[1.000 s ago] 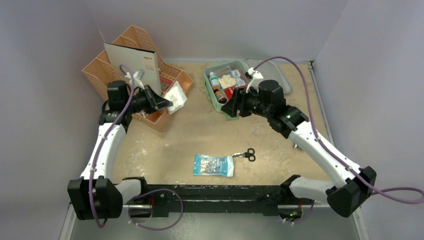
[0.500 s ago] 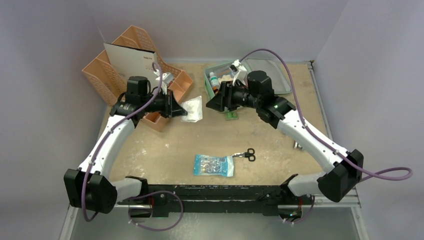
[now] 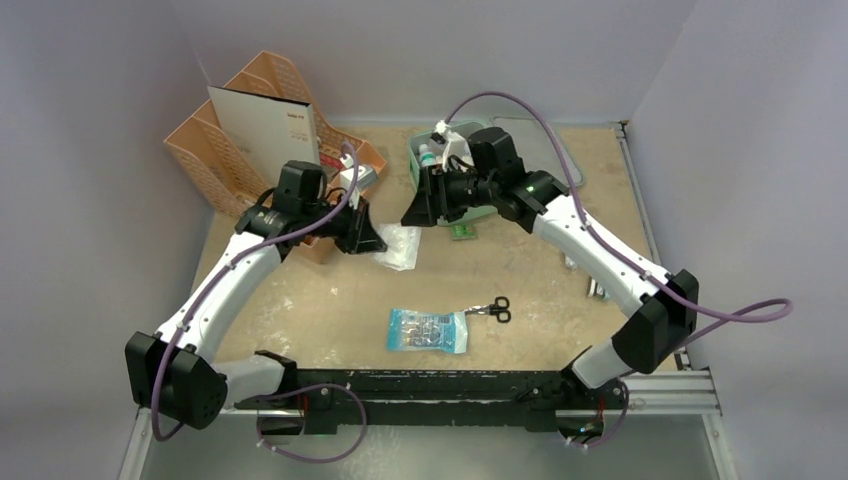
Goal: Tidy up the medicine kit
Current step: Place the medical item at the medicine box.
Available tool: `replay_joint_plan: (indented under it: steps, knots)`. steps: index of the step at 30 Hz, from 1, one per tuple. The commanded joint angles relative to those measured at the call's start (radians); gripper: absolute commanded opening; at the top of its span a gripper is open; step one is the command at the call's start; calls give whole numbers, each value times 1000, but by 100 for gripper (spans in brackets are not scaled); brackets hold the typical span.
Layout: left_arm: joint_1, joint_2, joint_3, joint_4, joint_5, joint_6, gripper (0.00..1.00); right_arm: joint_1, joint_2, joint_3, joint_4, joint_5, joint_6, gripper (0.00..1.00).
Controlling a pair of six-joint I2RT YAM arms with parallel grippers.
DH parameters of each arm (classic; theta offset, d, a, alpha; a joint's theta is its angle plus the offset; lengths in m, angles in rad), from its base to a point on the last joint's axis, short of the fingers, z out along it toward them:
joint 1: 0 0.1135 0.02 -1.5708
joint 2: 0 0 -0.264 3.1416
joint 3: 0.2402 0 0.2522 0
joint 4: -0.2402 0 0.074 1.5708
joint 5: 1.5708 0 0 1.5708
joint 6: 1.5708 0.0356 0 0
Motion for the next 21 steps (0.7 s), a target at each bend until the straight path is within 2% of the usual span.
replay_joint_plan:
  steps: [1, 4, 10, 12, 15, 21]
  knots:
    - [-26, -3, 43, 0, 2, 50, 0, 24, 33, 52, -70, -105, -36, 62]
    - [-31, -6, 45, 2, 2, 56, 0, 39, 67, 76, -104, -113, -54, 57]
    - [-32, -10, 39, -4, -42, 59, 0, 44, 65, 59, -78, -70, -41, 23]
    - [-32, -11, 39, -6, -104, 42, 7, 44, 48, 47, -64, -23, -40, 13]
    - [-32, -19, 42, -4, -160, 16, 19, 44, 13, 8, -25, 22, -18, 6]
    - [-31, -47, 57, 12, -294, -104, 55, 37, -27, -46, 73, 209, -42, 5]
